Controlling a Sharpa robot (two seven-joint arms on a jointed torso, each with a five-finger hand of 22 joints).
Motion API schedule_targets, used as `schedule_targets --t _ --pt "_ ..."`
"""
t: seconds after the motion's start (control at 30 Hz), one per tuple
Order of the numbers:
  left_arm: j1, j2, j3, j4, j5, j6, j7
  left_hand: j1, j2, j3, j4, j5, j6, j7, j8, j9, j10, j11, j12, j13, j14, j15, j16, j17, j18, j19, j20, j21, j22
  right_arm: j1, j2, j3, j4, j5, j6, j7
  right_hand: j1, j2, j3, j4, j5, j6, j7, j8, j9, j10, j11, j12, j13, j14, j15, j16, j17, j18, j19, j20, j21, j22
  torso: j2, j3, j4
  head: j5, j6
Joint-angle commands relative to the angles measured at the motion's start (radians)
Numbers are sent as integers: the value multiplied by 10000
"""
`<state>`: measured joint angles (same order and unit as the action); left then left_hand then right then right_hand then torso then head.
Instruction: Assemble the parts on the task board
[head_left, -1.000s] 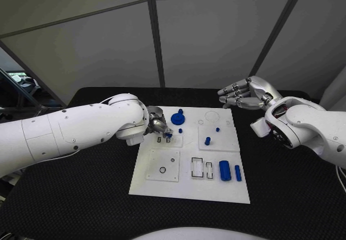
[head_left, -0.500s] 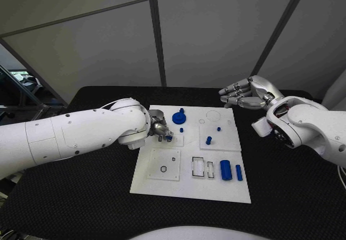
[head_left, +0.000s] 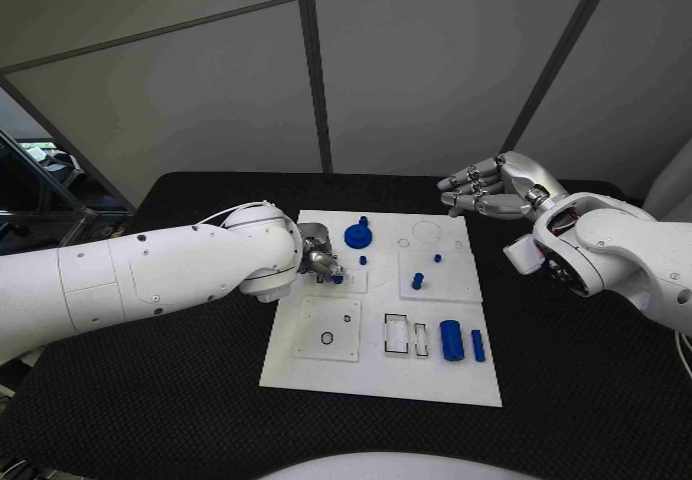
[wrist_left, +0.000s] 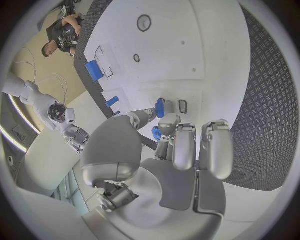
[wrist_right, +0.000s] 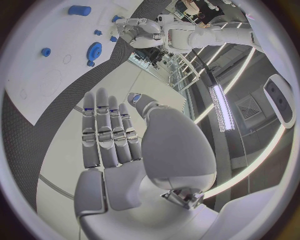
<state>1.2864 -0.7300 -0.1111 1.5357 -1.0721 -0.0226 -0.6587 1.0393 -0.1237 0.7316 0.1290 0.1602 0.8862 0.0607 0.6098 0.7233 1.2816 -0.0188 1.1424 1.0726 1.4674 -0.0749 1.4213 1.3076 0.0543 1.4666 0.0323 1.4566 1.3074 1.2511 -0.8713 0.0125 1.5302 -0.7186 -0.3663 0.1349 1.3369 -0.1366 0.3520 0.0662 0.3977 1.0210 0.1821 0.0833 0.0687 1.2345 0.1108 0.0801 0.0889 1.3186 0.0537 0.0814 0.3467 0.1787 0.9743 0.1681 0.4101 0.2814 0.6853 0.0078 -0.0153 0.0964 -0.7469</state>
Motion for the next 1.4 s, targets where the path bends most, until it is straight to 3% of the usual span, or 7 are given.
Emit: schedule_targets --t 0.03,0.7,0.97,1.4 --pt "-27 23 -26 -9 -351 -9 -133 -2 127 1711 -1714 60 -39 -33 36 -12 91 3 33 3 605 -48 -37 1216 -165 336 -53 29 856 24 2 8 0 -16 83 46 -105 23 10 5 50 42 46 -51 0 65 22 -62 -18 69 33 -68 -17 36 37 30 -61 -13 12 -2 -4 -7 -7" --pt "-30 13 -29 69 -605 263 -215 -75 81 1668 -1796 70 -55 -37 80 20 135 2 81 33 606 -52 -40 1217 -185 377 -59 87 951 23 10 8 18 -17 120 35 -128 30 8 21 98 48 48 -50 1 72 25 -65 -28 77 36 -79 -21 35 45 31 -74 -21 13 8 -8 6 -80" --pt "-30 42 -29 68 -609 605 -228 -363 -52 1151 -1807 38 -14 -124 141 19 210 -52 165 80 610 -79 -42 1222 -199 406 -73 124 1023 23 1 8 26 -17 141 25 -143 35 8 32 121 51 49 -51 1 74 26 -67 -33 82 37 -83 -24 34 49 32 -80 -26 -5 12 -1 -1 -162" --pt "-30 12 -30 100 -610 917 -245 -579 -120 598 -1720 43 134 -197 80 -154 248 -102 245 139 615 -122 -40 1234 -224 455 -104 194 1152 23 12 8 11 -17 192 -13 -152 37 7 38 139 50 49 -52 1 75 26 -69 -37 84 38 -87 -25 34 52 33 -85 -29 3 6 0 -4 -152"
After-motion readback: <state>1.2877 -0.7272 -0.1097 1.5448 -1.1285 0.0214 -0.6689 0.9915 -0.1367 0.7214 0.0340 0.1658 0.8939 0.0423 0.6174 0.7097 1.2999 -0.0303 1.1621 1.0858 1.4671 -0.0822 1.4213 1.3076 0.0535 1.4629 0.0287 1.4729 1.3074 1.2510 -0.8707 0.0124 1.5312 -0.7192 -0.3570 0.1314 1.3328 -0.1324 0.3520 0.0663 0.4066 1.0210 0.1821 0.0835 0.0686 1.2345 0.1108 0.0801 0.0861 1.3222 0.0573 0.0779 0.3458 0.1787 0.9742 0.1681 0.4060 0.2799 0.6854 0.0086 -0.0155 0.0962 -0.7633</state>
